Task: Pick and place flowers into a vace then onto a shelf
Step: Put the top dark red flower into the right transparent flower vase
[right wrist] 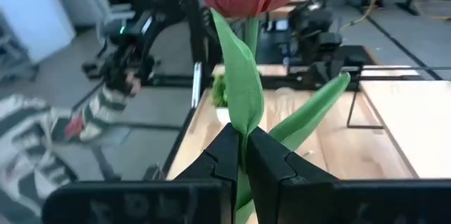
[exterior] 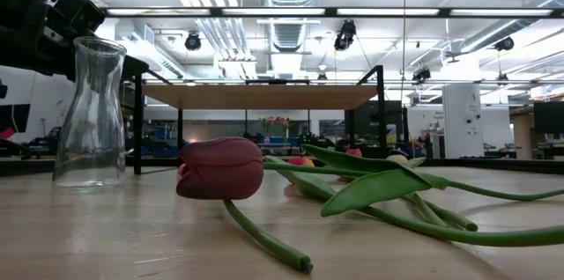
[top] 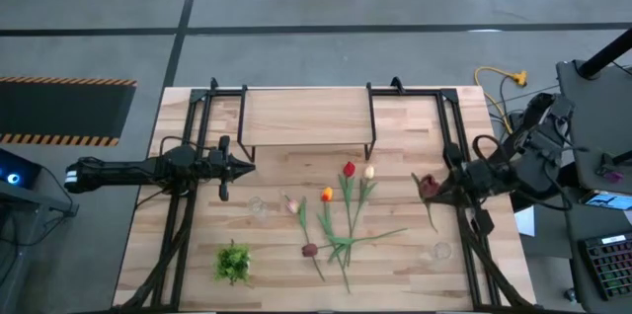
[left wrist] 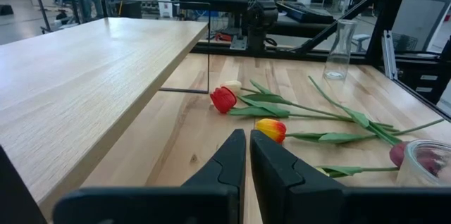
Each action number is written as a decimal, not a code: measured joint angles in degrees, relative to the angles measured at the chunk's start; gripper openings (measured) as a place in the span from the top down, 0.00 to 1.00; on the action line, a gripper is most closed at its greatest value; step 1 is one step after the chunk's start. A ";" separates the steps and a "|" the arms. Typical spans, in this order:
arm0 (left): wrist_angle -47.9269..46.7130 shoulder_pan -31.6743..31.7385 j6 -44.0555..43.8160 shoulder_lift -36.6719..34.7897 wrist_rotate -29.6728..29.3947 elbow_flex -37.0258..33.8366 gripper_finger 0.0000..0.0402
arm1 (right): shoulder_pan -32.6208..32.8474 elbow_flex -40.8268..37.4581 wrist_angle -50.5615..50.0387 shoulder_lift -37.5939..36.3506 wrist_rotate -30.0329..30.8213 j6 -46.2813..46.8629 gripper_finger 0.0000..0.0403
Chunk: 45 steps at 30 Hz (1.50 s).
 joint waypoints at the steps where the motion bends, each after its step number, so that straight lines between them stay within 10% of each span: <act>1: 0.00 0.00 -0.01 -0.01 0.00 0.02 0.99 | 0.00 -0.11 0.06 0.03 0.15 1.06 0.97; 22: 0.00 0.00 -0.02 -0.02 0.00 0.02 0.99 | 4.10 -5.68 0.07 2.41 1.03 11.09 0.97; 45: 0.00 0.00 -0.01 -0.01 -0.02 0.01 0.99 | 21.39 -11.63 0.98 2.67 23.20 13.94 0.97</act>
